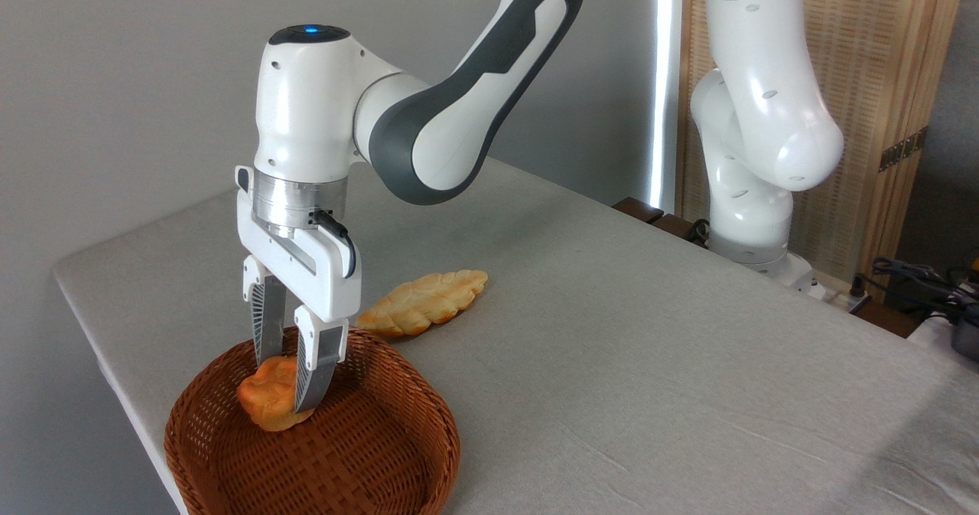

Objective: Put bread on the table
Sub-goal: 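Close the gripper around the bread roll in the basket, then lift the bread roll out of the basket toward the flat pastry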

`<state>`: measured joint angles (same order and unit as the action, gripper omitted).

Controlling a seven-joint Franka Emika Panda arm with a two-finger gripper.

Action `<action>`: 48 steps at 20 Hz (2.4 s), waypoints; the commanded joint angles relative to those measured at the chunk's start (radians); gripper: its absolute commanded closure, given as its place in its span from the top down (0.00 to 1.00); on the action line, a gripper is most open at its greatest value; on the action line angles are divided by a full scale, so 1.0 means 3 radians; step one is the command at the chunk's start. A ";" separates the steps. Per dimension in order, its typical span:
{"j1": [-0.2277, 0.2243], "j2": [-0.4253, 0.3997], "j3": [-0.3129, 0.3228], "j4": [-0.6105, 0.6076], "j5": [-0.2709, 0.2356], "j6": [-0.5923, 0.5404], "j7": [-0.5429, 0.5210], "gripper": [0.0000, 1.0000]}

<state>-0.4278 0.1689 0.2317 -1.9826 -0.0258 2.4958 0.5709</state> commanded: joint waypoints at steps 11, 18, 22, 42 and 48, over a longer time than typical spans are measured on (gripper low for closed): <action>0.0004 0.0010 0.0015 0.0002 0.0025 0.0067 0.0066 0.50; 0.0004 -0.0001 0.0030 0.0008 0.0025 0.0067 0.0066 0.54; 0.0004 -0.0006 0.0046 0.0008 0.0025 0.0067 0.0106 0.55; 0.0020 -0.0782 0.0215 -0.0033 -0.0027 -0.0582 0.0127 0.55; 0.0009 -0.1248 0.0342 -0.0182 -0.0016 -0.1460 0.0295 0.55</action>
<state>-0.4180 -0.1079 0.3094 -1.9863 -0.0250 2.1891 0.5922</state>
